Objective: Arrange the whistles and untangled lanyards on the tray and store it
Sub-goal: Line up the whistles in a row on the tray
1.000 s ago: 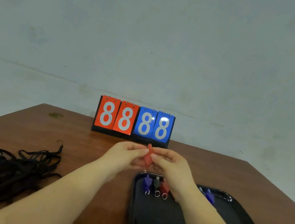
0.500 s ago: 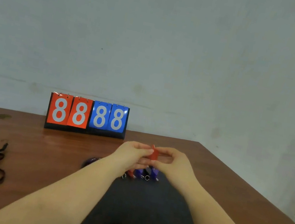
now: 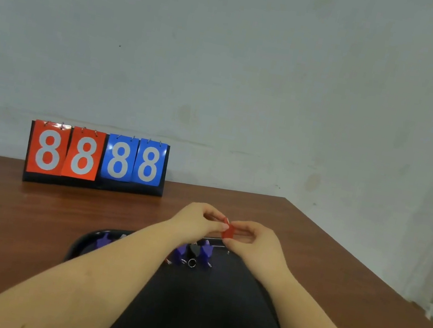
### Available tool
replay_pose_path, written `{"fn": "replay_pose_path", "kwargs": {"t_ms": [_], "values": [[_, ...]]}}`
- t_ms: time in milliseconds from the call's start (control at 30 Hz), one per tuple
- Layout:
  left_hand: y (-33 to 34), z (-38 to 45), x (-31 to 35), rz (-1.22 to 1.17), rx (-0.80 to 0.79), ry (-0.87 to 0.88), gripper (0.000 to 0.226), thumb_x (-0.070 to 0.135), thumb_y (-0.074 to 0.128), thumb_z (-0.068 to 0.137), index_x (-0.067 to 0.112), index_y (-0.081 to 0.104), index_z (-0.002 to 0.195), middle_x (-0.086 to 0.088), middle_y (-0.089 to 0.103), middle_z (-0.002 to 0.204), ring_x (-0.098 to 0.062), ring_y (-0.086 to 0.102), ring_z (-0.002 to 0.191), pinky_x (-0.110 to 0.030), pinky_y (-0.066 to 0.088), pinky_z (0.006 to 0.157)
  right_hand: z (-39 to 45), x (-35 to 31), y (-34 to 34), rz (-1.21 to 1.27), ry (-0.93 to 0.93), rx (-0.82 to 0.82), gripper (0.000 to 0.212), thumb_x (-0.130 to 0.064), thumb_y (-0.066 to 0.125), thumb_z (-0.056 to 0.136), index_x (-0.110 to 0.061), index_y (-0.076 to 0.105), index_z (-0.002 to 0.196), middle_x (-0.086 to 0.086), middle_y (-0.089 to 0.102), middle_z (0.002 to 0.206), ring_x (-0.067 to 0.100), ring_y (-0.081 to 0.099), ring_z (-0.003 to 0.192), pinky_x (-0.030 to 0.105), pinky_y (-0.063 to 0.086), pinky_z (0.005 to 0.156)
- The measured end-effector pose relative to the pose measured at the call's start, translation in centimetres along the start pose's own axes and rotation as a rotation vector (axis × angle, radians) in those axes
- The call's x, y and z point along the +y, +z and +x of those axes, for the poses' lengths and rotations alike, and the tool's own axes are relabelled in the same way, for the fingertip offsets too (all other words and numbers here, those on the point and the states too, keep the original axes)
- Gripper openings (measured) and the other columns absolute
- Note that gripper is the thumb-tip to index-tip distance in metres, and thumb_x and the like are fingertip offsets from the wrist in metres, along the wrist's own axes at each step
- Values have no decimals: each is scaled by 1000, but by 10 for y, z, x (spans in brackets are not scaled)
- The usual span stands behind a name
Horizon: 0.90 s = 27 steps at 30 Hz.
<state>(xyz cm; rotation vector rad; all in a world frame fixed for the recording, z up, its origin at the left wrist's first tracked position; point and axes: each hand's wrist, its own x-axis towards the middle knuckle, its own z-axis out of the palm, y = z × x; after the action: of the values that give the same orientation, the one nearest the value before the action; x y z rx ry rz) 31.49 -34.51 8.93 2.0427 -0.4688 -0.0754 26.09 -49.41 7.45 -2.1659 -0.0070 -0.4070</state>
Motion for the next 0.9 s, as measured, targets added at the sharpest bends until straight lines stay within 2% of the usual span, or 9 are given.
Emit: {"fn": "replay_pose_path", "kwargs": {"t_ms": [133,233,300,433,533,667,733,833,900], "values": [[8,27,-20,161,-31,-19,12,40,70,77,36,69,88,12,69,99,-9,62,95,-35,50,91,17,22,8,0,74,-44,31,-19,76,74,-21,68,103,-9,72,94,5,66,88,21,51,81],[15,39,-31,360,-1,-36,14,49,67,77,38,69,85,15,68,102,-9,59,103,-35,46,95,25,35,16,-48,110,-82,34,-21,77,72,-19,69,105,-9,72,93,3,66,86,15,48,71],[19,43,-34,467,39,-40,20,53,64,78,38,70,89,14,68,106,-11,55,110,-34,39,100,27,41,20,-76,124,-90,32,-21,77,72,-18,69,103,-7,72,92,4,66,85,13,47,69],[24,44,-39,646,-5,-58,22,56,57,82,41,68,94,10,62,121,-21,38,128,-50,13,114,30,45,26,-131,156,-114,26,-22,77,73,-17,72,98,0,74,92,12,68,84,32,55,82],[27,44,-41,719,-38,-73,25,56,55,83,41,67,99,7,59,125,-24,33,130,-56,2,114,29,45,29,-183,149,-137,17,-22,74,75,-17,73,92,1,75,88,13,66,74,36,55,81],[28,45,-43,753,-47,-68,28,55,55,84,39,66,103,4,58,127,-25,35,129,-57,2,113,27,43,31,-278,119,-163,16,-25,68,81,-15,74,92,4,74,90,19,68,85,35,52,79],[26,44,-41,733,-35,-58,32,56,56,84,37,64,109,3,56,129,-25,35,130,-55,4,114,27,41,30,-306,122,-150,24,-30,68,82,-16,72,100,3,73,99,20,66,93,31,49,78],[12,38,-37,657,9,-36,32,52,56,85,35,61,112,5,56,130,-22,37,130,-51,11,115,23,32,23,-316,137,-103,45,-35,70,81,-17,62,122,0,67,116,16,61,104,25,44,84],[-5,28,-34,617,54,-3,29,51,57,85,35,62,109,8,58,127,-19,42,127,-48,19,113,19,24,19,-329,123,-96,46,-35,69,81,-20,60,124,-2,65,118,14,59,104,25,44,87]]}}
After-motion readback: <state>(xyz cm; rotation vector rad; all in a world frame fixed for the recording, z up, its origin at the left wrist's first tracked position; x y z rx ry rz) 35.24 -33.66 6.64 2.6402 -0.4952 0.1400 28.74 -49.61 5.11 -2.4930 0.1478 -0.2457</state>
